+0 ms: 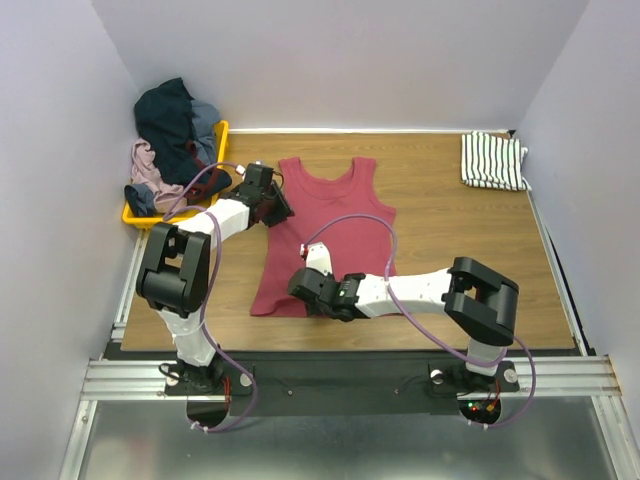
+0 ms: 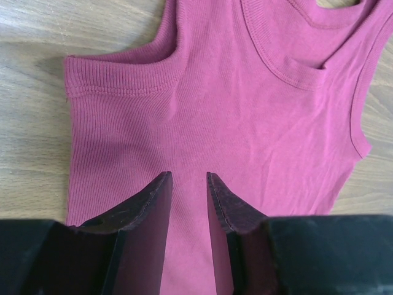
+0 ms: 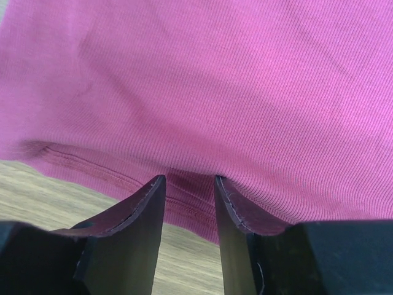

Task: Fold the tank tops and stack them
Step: Fold the tank top

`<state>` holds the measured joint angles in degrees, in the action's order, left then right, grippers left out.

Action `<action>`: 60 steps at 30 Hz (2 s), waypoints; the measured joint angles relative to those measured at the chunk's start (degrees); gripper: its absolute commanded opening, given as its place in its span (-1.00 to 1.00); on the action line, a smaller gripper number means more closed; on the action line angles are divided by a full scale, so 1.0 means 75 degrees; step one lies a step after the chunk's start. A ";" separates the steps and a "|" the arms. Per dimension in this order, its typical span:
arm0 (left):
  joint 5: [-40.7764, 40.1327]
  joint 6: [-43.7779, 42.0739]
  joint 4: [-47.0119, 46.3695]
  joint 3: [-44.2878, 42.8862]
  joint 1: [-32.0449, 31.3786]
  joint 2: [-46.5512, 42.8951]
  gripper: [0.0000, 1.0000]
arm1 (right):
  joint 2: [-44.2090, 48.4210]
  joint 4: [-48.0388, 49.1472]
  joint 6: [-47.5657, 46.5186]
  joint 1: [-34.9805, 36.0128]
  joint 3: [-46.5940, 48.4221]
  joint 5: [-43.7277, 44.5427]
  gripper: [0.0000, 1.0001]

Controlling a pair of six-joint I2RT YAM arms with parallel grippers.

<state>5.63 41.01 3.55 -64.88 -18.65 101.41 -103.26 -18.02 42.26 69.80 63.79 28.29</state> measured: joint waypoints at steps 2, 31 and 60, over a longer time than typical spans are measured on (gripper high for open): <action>-0.0009 0.0023 -0.0023 0.0000 0.0000 0.0052 -0.20 | -0.0070 -0.0003 0.0000 0.0000 0.0000 -0.0017 -0.19; -0.0041 0.0233 -0.0128 0.0000 0.0020 0.0259 -0.20 | 0.0006 -0.0140 0.0140 0.0000 -0.0082 -0.0087 -0.16; -0.0041 0.0256 -0.0157 0.0000 0.0064 0.0259 -0.21 | -0.0093 -0.0195 0.0169 0.0000 -0.0082 -0.0099 -0.76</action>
<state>5.32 42.94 2.37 -64.88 -18.17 103.35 -103.96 -19.49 43.53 69.80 63.18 27.55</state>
